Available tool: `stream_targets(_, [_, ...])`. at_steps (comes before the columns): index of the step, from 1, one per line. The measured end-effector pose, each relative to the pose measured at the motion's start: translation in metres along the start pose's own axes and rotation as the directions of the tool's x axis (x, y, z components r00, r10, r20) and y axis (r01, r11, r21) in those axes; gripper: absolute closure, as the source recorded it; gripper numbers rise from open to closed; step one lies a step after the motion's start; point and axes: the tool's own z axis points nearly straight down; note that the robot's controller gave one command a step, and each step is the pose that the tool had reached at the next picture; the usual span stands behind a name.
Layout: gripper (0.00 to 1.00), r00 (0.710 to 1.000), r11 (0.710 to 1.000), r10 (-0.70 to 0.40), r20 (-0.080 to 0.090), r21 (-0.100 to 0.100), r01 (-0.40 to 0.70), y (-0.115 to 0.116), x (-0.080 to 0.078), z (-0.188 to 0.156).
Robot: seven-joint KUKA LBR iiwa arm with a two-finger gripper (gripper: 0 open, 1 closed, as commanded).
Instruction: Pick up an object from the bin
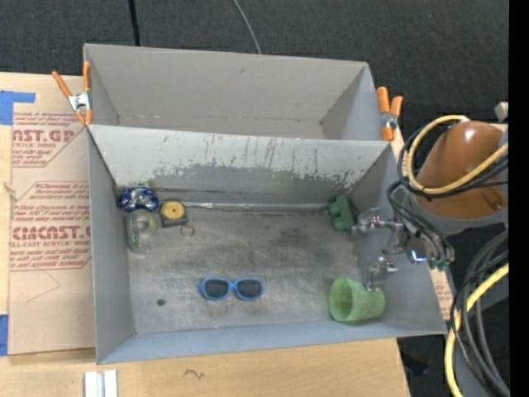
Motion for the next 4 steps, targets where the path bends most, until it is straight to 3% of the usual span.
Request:
stream_targets(1, [0.00,0.999,1.000,0.031,-0.032,-0.005,-0.031,0.008,0.033,-0.007])
stream_targets(2, [0.00,0.998,0.998,0.055,-0.033,-0.005,-0.055,0.017,0.032,0.042])
stream_targets(3, [0.00,0.861,0.862,0.507,-0.037,0.010,-0.507,0.008,0.033,0.053])
stream_targets(4, [1.00,0.862,0.863,0.505,-0.034,0.010,-0.505,0.007,0.031,0.051])
